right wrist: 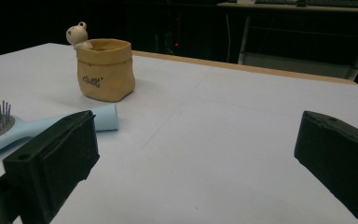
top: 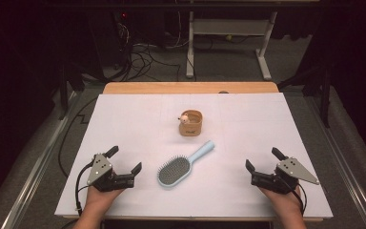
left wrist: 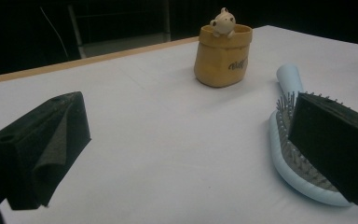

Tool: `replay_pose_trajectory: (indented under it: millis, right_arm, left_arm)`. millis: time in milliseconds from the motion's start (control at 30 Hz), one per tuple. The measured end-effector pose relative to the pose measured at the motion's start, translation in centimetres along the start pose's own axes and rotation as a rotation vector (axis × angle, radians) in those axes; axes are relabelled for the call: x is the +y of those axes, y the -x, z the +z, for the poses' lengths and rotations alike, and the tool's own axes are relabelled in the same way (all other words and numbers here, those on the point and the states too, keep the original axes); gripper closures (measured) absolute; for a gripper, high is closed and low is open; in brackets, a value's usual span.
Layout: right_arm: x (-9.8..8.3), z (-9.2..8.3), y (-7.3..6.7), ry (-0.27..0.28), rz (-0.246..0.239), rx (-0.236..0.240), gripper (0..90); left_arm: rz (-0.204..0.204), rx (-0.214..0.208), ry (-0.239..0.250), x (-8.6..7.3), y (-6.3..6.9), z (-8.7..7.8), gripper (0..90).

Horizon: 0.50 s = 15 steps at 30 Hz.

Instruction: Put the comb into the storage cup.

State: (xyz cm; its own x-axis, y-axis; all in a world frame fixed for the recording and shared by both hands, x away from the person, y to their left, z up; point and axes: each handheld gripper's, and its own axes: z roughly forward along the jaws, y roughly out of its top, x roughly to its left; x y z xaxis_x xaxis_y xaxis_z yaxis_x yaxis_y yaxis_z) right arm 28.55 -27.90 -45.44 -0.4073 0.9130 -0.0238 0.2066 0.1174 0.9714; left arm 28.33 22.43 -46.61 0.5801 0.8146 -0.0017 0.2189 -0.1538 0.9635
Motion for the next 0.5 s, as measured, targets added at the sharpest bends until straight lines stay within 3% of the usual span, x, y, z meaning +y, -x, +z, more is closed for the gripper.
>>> replay_pose_trajectory:
  millis: [500]
  right_arm:
    - [0.05,-0.18,0.23,0.005,0.004,-0.001,0.2]
  left_arm:
    - [-0.012,-0.017,0.009,0.18,-0.01,-0.28,0.2]
